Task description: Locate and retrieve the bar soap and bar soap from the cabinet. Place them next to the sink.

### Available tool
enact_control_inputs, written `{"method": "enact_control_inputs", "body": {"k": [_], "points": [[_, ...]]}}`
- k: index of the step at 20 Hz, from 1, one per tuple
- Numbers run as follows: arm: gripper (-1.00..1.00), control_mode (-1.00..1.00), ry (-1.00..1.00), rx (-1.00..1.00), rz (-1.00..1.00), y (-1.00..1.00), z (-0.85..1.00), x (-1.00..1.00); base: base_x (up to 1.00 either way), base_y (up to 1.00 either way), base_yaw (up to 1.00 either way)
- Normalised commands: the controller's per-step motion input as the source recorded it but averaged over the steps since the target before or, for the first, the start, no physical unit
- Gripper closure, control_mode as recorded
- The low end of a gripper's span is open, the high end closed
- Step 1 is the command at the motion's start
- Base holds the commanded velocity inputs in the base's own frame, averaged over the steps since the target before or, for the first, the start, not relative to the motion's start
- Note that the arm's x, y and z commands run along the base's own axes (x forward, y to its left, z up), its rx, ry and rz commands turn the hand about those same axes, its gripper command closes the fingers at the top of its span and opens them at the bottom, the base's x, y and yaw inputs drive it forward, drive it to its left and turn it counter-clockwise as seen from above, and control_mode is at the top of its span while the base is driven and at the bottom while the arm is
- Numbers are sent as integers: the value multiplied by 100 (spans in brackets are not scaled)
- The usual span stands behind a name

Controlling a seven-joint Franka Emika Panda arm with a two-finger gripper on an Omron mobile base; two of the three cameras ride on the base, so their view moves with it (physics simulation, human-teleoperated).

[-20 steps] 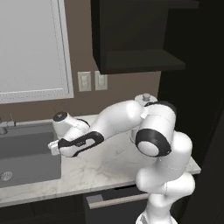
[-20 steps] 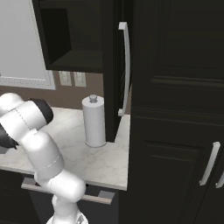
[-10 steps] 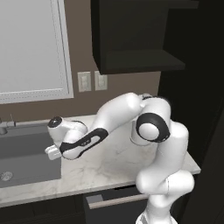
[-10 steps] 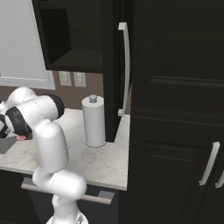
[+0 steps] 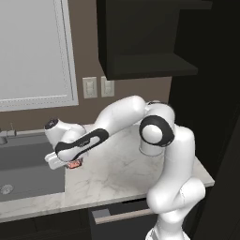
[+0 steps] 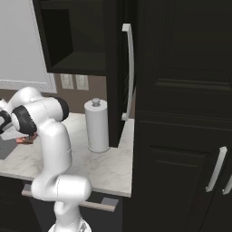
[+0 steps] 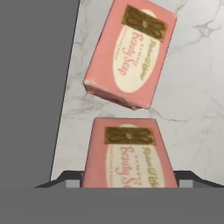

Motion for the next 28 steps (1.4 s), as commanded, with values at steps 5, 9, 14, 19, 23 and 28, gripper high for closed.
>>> {"method": "enact_control_inputs", "body": {"k": [5, 9, 14, 19, 23, 28], "points": [[-100, -100, 15, 4, -1, 0, -32, -17, 0, 0, 0], [-100, -100, 11, 3, -1, 0, -34, -26, 0, 0, 0], [-100, -100, 1, 0, 0, 0, -38, -42, 0, 0, 0], [-100, -100, -14, 0, 0, 4, -28, -50, 0, 0, 0], [-100, -100, -13, 0, 0, 1, -20, -34, 0, 0, 0], [-100, -100, -1, 0, -3, -8, -12, -11, 0, 0, 0]]}}
